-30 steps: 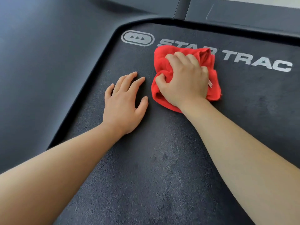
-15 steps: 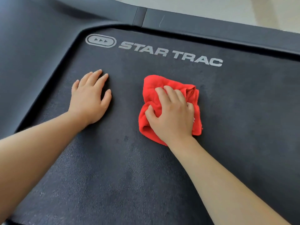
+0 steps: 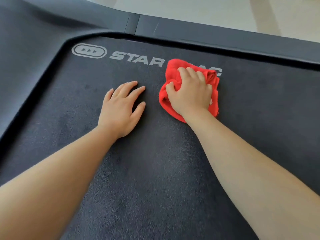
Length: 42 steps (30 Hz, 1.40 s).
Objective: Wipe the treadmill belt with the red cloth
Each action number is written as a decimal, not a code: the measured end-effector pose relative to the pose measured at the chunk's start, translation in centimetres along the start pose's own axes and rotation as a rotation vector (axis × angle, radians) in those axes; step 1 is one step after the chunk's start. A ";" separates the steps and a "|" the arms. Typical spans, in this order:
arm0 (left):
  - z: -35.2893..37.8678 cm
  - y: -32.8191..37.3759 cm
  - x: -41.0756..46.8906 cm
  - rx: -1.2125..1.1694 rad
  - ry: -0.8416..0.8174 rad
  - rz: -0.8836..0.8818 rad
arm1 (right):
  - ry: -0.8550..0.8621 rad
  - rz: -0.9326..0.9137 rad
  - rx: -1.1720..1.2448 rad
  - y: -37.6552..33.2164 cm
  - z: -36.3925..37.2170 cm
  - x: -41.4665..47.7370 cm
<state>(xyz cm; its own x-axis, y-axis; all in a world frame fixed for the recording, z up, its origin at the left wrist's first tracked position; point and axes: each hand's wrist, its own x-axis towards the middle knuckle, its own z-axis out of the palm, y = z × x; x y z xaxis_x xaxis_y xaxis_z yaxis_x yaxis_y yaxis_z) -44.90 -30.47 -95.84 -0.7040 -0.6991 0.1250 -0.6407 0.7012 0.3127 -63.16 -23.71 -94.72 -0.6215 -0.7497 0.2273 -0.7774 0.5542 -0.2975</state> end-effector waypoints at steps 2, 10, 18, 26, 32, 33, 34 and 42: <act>-0.1 0.0 0.1 -0.005 -0.009 -0.007 | 0.000 -0.012 -0.010 0.0 0.4 1.1; -0.2 0.1 0.2 -0.022 0.006 -0.037 | -0.056 -0.067 0.010 -0.2 1.5 7.3; 0.0 -0.1 0.4 -0.027 0.025 -0.014 | -0.035 -0.118 0.008 -0.3 1.3 5.9; 0.0 -0.3 0.2 -0.070 0.033 0.000 | -0.001 -0.113 -0.003 -2.1 -0.6 -4.9; -3.2 -4.1 -1.1 -0.014 -0.144 0.204 | 0.018 -0.082 0.011 -5.9 -0.8 -10.7; -4.3 -5.4 -1.6 0.042 -0.171 0.235 | 0.016 -0.079 0.023 -6.8 -0.8 -11.3; -5.5 -6.9 -2.1 0.097 -0.194 0.256 | 0.015 -0.084 0.032 -7.8 -0.7 -12.0; -11.4 -16.7 -4.3 0.399 -0.175 0.148 | -0.037 -0.194 0.089 -17.2 2.3 -12.2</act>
<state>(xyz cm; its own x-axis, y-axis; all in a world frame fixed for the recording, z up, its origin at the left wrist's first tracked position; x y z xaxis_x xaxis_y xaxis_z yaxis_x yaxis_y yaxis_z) -27.71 -40.76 -90.83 -0.8160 -0.5773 -0.0304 -0.5731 0.8148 -0.0878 -41.98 -24.96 -94.54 -0.4558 -0.8528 0.2549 -0.8695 0.3654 -0.3323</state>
